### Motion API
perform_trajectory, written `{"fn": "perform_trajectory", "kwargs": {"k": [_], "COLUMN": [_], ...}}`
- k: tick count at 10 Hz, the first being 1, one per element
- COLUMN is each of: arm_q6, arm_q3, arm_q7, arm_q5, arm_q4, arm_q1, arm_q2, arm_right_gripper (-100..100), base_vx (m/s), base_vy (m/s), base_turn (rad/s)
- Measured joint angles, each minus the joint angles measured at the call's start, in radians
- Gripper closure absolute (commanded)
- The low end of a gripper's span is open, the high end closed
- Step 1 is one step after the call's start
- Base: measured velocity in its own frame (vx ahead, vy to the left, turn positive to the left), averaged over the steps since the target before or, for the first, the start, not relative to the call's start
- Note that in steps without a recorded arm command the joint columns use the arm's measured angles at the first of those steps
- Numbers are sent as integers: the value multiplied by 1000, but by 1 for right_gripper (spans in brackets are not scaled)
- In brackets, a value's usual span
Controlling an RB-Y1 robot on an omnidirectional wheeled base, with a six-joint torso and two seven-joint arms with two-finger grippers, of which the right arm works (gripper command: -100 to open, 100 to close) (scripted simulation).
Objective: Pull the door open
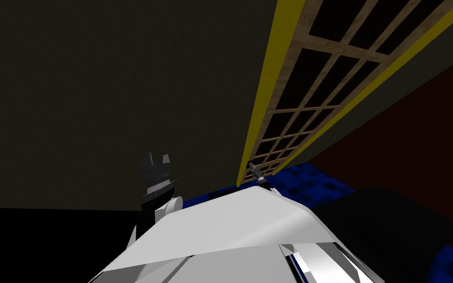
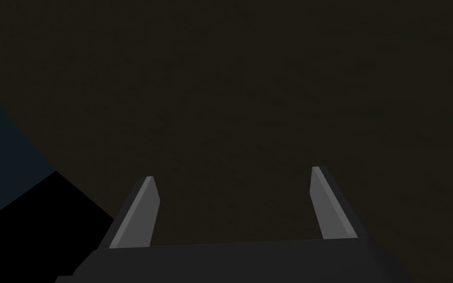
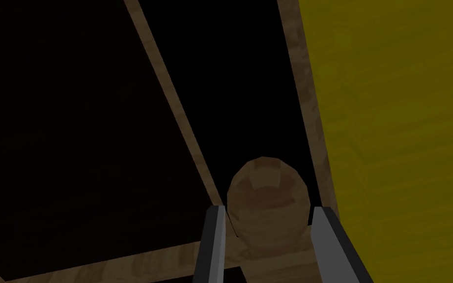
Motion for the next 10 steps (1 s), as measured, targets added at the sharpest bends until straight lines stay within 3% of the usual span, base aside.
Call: {"fn": "perform_trajectory", "kwargs": {"k": [10], "arm_q6": [14], "arm_q3": [47], "arm_q7": [-246], "arm_q5": [-115], "arm_q4": [8], "arm_q1": [-9], "arm_q2": [-14], "arm_right_gripper": [100], "base_vx": [-48], "base_vy": [-18], "base_turn": [67]}}
